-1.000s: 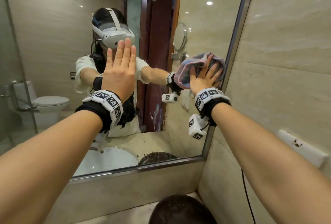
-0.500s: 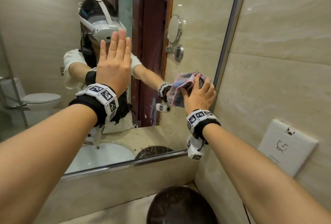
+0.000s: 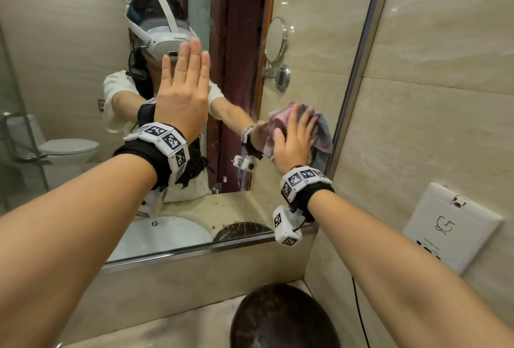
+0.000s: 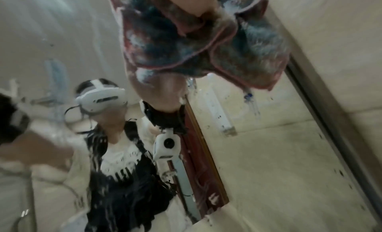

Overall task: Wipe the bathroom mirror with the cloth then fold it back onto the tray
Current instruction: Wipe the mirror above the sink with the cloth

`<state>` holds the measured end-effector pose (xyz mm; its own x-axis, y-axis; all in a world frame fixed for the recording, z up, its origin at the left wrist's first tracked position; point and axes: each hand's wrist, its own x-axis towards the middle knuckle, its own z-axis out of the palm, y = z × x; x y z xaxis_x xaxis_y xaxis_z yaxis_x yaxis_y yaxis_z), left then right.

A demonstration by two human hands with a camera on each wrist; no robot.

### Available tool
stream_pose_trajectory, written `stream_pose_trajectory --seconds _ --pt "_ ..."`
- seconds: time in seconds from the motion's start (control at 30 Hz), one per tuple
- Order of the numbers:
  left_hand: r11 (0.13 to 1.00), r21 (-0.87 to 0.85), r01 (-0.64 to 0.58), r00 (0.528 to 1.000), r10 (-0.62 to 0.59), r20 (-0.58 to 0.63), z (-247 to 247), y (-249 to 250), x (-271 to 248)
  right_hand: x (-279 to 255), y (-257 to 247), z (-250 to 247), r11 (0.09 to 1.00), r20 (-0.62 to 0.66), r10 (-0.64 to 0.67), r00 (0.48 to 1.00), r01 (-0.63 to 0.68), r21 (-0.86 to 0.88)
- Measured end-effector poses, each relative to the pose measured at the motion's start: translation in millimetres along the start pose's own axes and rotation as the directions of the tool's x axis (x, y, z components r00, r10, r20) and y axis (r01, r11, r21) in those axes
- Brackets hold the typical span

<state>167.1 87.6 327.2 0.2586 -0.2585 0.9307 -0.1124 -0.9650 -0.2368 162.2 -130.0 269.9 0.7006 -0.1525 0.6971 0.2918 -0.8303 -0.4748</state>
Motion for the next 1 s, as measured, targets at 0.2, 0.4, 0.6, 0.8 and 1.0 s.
stream_pose_trajectory --seconds 0.2,0.4,0.6,0.8,1.0 --pt "1.0 0.015 0.024 1.0 -0.024 0.016 -7.9 4.3 0.8 -17.8 -20.5 14.4 0.891 0.295 -0.352 0.888 0.415 -0.186" --pt "0.998 -0.065 0.009 0.999 -0.007 0.034 -10.7 26.0 -29.8 15.7 -2.2 -2.6 0.891 0.214 -0.377 0.901 0.416 -0.18" --pt "0.992 -0.12 -0.038 0.98 0.06 0.187 4.3 51.7 -89.4 32.6 34.0 1.1 0.95 -0.117 0.296 0.948 -0.306 -0.069" --pt "0.988 -0.126 -0.087 0.984 0.105 0.143 8.0 56.9 -113.6 -23.4 45.0 28.1 0.965 0.073 0.023 0.997 -0.004 -0.261" --pt "0.993 -0.121 -0.01 0.98 0.034 0.195 5.4 56.7 -128.2 -28.6 11.4 42.4 0.797 0.17 -0.596 0.785 0.604 -0.001"
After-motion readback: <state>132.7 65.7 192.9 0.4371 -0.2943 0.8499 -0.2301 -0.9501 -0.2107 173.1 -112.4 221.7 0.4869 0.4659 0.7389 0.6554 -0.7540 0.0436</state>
